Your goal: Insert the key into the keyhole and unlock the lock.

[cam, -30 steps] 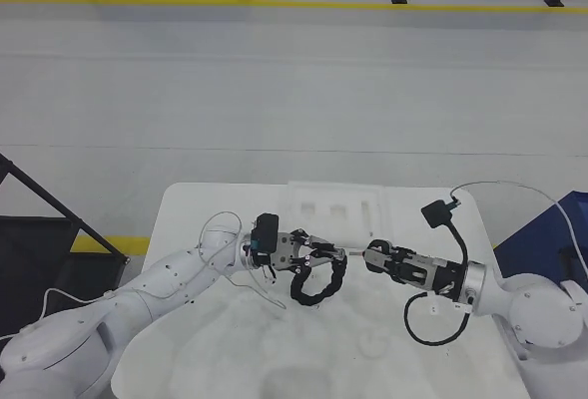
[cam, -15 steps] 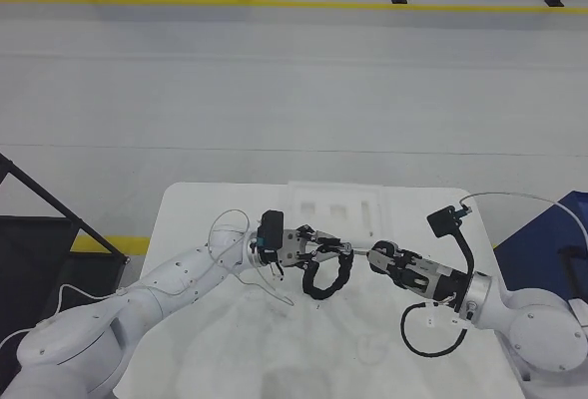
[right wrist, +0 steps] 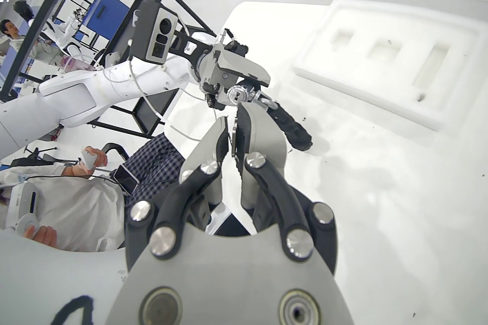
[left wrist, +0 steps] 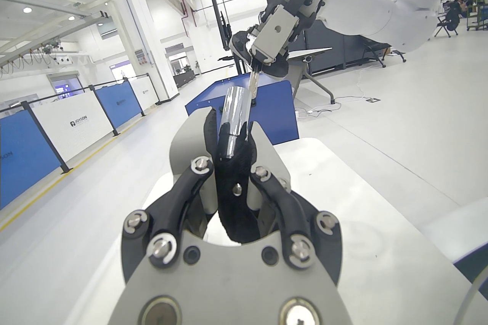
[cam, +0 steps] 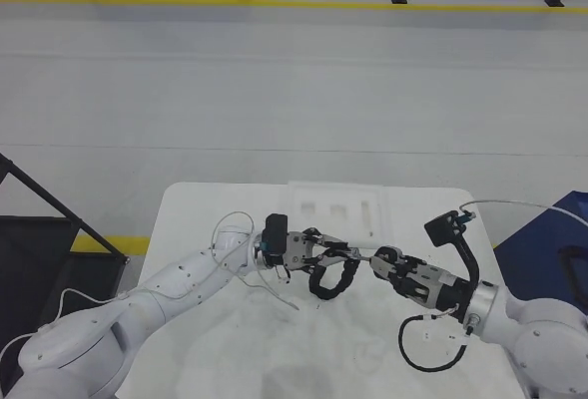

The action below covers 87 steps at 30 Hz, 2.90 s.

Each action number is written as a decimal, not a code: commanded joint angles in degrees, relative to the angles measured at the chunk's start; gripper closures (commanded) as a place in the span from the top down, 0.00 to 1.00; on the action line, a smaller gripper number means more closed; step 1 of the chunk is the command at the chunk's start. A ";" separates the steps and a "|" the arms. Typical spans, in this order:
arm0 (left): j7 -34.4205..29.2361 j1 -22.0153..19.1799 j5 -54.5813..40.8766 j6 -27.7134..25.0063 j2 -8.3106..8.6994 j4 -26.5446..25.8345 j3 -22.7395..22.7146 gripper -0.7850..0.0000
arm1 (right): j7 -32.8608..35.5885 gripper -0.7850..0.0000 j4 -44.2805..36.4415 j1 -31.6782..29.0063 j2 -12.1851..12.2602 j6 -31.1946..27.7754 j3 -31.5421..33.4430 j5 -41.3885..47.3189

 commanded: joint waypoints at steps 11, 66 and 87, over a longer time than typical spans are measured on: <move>1.40 1.13 4.20 1.27 -1.05 0.34 -1.90 0.00 | -2.25 0.00 -0.28 -1.69 0.32 -2.25 1.50 -3.27; 2.70 3.39 9.38 2.56 -5.04 5.85 -7.25 0.00 | -5.66 0.00 -0.28 -1.41 0.39 1.25 -2.13 -6.97; 2.37 2.98 10.56 2.23 -4.81 5.51 -7.48 0.00 | -4.74 0.00 -0.28 -0.82 0.48 1.78 -2.73 -7.11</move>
